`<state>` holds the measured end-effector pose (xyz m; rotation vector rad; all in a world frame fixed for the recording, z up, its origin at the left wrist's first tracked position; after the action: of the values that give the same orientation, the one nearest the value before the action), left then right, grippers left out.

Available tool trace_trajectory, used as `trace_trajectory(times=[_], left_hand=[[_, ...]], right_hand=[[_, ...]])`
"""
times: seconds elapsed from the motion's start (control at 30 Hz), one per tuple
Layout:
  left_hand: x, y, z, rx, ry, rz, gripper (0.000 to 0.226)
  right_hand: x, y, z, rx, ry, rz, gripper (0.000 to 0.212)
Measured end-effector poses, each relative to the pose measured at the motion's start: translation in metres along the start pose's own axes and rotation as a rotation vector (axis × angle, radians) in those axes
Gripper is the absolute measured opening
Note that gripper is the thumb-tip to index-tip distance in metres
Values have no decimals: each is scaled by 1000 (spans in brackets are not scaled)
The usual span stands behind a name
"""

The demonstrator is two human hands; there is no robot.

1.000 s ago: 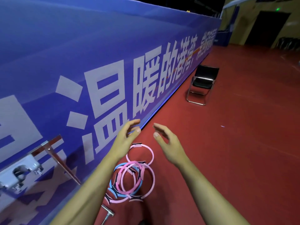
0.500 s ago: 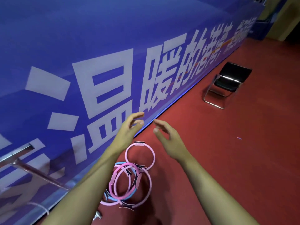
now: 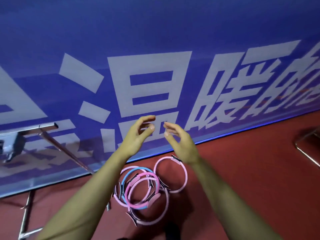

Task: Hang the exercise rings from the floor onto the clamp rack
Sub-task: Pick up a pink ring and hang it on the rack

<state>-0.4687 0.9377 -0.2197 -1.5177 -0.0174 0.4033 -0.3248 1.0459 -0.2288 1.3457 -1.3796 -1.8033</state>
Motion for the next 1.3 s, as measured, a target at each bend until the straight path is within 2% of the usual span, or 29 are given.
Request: trace_trajectory(times=[0.27,0.5,0.73,0.9,1.13,1.23,1.3], left_hand=[[-6,44,-10,-139,-259,-18,38],[-11,138,-20,-273,-276,-39,43],[-22,273,-29,-326,-245,-12,39],[-37,357,-36,-303,-222,35,36],[-24,478,-47,-327,-198,2,34],[-15,519,-54,-346,-182,-26,34],[-12,543,-58,-353,-183,-46,34]], right_hand=[[12,-53,52,-31,304,-23,43],[76,-143,98,20,451,-48,39],[166,-284,132,93,541,-40,39],[230,-414,143,184,593,-103,37],[329,-598,97,438,823,-292,42],[359,-652,79,556,893,-330,46],[370,-674,71,556,927,-409,47]])
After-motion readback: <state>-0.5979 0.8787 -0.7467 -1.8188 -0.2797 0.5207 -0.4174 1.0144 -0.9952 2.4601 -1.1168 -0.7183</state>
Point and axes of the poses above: each hand's wrist, its own z-axis towards the middle knuckle, its own x-axis out of the palm, y = z × x, the point moved 6 cm from there along z, towards the middle knuckle, and after that the axes turned 15 degrees about y, right-handed, at the moved point
